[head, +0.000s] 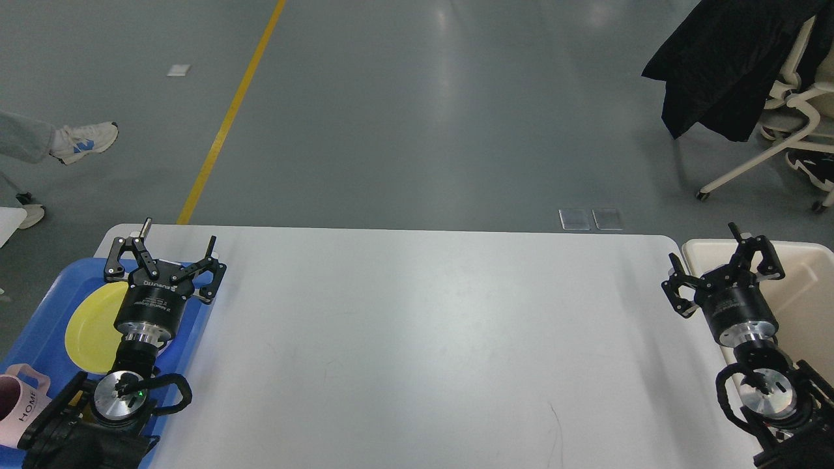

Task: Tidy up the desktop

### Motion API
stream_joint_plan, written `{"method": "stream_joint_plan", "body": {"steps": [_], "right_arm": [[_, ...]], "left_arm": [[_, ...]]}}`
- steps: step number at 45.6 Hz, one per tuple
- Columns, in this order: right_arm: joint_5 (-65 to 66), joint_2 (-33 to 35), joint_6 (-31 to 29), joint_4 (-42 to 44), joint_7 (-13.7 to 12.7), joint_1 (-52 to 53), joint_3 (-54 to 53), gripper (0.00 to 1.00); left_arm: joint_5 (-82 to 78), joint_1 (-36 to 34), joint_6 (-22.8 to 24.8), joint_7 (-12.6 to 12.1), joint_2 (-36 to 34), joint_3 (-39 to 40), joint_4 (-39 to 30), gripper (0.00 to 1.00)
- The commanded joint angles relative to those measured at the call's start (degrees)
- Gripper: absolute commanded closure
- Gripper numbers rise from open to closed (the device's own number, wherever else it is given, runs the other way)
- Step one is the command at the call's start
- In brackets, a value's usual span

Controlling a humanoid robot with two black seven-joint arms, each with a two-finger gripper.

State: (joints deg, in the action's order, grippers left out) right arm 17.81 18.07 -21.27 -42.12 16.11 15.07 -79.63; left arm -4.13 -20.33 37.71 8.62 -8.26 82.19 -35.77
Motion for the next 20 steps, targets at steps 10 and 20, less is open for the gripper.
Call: {"method": "stream_joint_plan", "body": {"steps": [10, 20], "right_arm": [[-0.2, -0.6, 0.2, -0.3, 0.8, 0.3, 0.6, 0.00], [-0.3, -0.7, 0.2, -0.7, 0.8, 0.4, 0.5, 0.00]], "left_arm": [[0.0, -0.1, 0.0, 0.0, 0.0, 0.0, 0.0, 0.04], [0.0, -0.1, 0.0, 0.0, 0.0, 0.0, 0.0, 0.04]]}}
